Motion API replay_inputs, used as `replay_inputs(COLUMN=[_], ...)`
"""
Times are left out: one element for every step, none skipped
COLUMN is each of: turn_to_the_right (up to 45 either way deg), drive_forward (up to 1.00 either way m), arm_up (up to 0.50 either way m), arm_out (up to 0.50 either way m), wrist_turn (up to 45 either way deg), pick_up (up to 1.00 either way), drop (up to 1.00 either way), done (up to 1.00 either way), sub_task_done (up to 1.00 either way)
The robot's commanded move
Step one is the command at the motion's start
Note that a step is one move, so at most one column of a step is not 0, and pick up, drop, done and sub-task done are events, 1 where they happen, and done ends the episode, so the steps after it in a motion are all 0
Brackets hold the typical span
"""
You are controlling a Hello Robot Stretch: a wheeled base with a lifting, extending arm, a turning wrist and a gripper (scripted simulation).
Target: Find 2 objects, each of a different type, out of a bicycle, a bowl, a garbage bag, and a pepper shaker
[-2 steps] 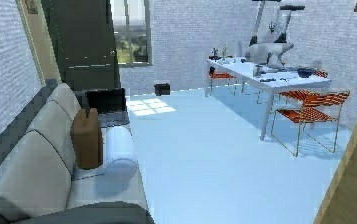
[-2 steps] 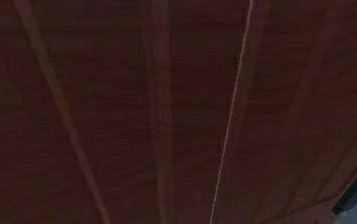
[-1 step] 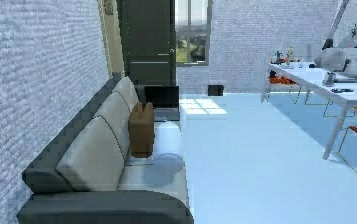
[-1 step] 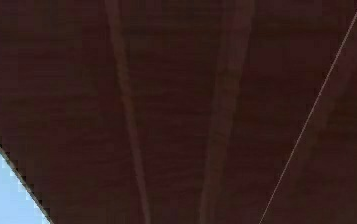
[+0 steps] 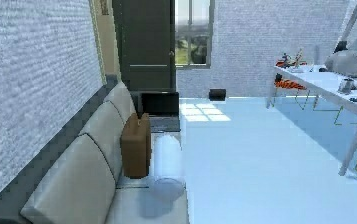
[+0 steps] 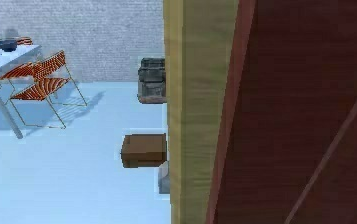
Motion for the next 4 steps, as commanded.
replay_inputs(turn_to_the_right=[33.0, 0.0, 45.0, 0.0], drive_forward=[0.00, 0.20, 0.00, 0.25], arm_up=[0.00, 0.00, 0.00, 0.00], arm_out=[0.00, 0.00, 0.00, 0.00], wrist_turn=[0.0, 0.0, 0.0, 0.0], pick_up=[0.00, 0.00, 0.00, 0.00], drop=[0.00, 0.00, 0.00, 0.00], done=[0.00, 0.00, 0.00, 0.00], sub_task_done=[0.00, 0.00, 0.00, 0.00])
